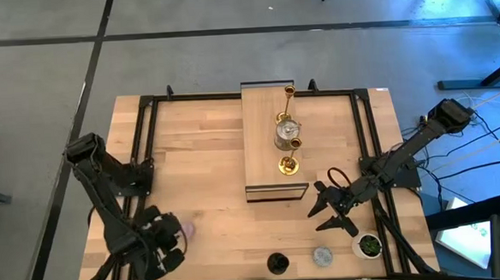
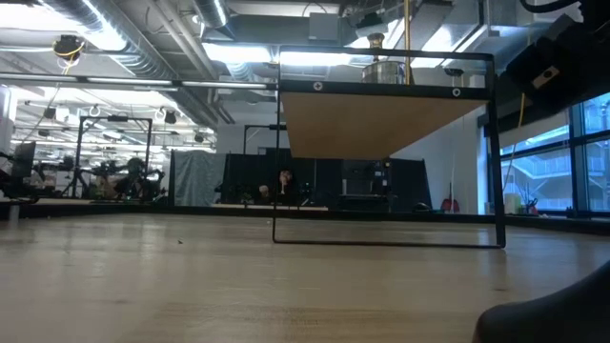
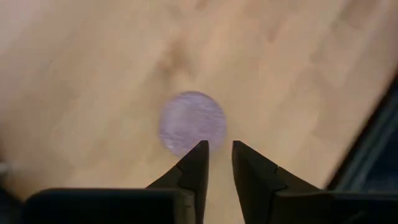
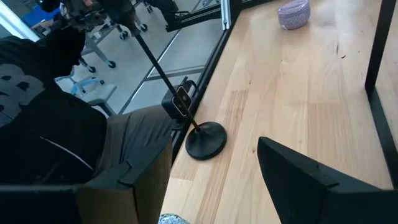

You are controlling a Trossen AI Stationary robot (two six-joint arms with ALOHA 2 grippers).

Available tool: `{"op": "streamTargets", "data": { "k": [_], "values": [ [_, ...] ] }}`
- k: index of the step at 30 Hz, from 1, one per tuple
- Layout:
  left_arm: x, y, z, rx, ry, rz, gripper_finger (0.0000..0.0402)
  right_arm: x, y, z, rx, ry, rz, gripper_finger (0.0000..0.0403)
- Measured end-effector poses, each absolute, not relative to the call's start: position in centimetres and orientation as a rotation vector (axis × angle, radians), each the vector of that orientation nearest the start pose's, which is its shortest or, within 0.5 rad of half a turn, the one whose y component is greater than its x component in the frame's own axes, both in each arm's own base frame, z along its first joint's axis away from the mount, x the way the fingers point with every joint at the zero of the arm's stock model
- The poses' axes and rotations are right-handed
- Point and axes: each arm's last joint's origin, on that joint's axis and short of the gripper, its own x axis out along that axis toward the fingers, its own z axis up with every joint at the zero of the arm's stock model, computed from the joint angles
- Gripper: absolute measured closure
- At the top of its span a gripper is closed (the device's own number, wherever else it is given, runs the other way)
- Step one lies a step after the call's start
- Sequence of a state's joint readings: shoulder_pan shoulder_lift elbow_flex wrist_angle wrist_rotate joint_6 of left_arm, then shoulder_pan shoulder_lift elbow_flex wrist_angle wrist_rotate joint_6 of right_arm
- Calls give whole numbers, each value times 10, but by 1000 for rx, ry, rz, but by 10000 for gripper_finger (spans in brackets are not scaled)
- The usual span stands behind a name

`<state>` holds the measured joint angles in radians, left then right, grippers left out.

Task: Pick & Place candle stick holders
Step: Put the violet patterned scented candle on the shelf

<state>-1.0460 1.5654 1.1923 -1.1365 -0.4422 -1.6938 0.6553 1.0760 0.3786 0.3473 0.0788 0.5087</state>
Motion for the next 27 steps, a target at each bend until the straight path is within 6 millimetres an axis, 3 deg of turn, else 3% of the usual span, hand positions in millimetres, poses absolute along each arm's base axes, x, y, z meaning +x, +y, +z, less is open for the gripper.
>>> {"op": "streamTargets", "data": {
  "k": [7,17,27],
  "values": [
    [142,-231,236,-557,1093,624,273,169,127,191,358,469,471,163],
    [161,-234,208,-477,1168,704,161,169,127,191,356,473,470,162],
    [190,-230,179,-461,1249,783,92,170,126,191,338,458,439,162]
  ]
}}
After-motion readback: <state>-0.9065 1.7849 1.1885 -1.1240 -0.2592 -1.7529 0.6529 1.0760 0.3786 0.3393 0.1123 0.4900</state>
